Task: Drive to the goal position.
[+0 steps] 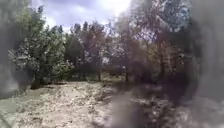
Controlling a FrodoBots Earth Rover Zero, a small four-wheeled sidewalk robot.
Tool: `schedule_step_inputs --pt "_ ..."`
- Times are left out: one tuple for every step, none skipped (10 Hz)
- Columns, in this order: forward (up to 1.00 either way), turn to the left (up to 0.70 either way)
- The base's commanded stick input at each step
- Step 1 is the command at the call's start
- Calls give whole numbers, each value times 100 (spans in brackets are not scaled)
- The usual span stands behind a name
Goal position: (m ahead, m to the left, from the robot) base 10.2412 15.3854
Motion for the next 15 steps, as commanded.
schedule_step_inputs --pt "67 0" --pt "68 1" --pt "68 4" --pt "70 28" --pt "70 35" --pt "70 28" --pt "70 2" --pt "70 0" --pt "70 0" --pt "70 16" --pt "70 30" --pt "70 14" --pt "70 0" --pt "70 0" --pt "70 0"
